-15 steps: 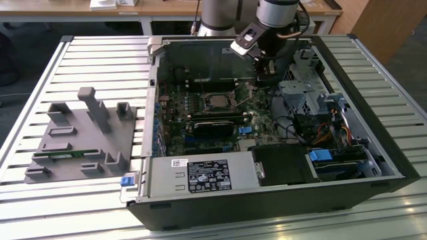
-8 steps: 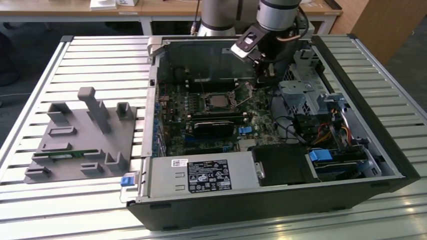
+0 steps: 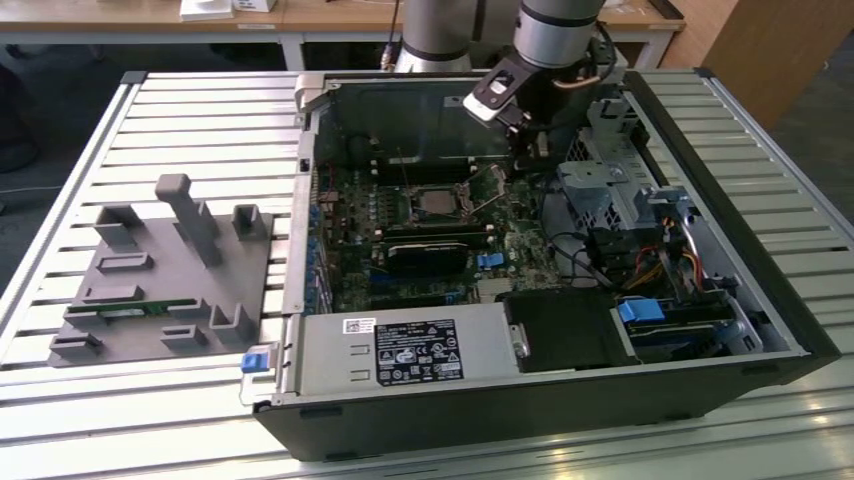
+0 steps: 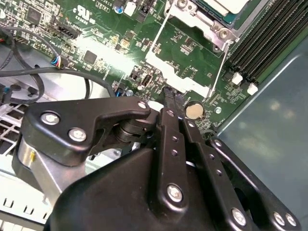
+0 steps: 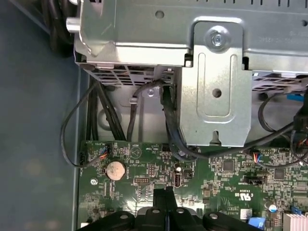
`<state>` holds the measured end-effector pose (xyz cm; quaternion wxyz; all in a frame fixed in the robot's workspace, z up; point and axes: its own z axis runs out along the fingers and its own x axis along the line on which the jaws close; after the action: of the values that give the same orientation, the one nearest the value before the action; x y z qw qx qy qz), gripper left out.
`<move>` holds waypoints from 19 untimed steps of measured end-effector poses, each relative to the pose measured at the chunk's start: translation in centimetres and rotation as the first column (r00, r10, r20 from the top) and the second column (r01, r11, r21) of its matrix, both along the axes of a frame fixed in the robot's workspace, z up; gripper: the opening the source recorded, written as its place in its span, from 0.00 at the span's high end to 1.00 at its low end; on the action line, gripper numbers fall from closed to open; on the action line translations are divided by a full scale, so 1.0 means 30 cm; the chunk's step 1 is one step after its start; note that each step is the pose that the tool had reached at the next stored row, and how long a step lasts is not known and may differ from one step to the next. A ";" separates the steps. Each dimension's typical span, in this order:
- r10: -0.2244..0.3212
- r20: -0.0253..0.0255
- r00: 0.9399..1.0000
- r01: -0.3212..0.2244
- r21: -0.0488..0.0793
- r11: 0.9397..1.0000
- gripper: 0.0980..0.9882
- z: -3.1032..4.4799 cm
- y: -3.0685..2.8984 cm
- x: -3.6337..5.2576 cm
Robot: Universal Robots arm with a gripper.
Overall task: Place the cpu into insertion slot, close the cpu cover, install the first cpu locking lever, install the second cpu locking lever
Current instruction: 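Close the cpu cover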
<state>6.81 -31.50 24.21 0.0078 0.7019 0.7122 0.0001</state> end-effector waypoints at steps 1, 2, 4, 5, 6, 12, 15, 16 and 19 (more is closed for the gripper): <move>0.000 0.000 1.000 0.000 0.000 1.000 0.97 -0.001 0.000 -0.001; 0.000 0.000 1.000 0.000 0.000 1.000 0.97 -0.002 0.001 -0.005; 0.000 0.000 1.000 0.000 0.000 1.000 0.97 -0.002 0.002 -0.019; 0.000 0.000 1.000 0.000 0.000 1.000 0.97 -0.003 0.002 -0.026; 0.000 0.000 1.000 0.000 0.000 1.000 0.97 -0.003 0.003 -0.034; 0.000 0.000 1.000 0.000 0.000 1.000 0.97 -0.003 0.004 -0.092; 0.000 0.000 1.000 0.000 0.000 1.000 0.97 -0.004 0.004 -0.122; 0.000 0.000 1.000 0.000 0.000 1.000 0.97 -0.004 0.004 -0.131; 0.000 0.000 1.000 0.000 0.000 1.000 0.97 -0.005 0.004 -0.154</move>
<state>2.19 -31.37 24.05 0.0078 0.7019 0.7122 0.0002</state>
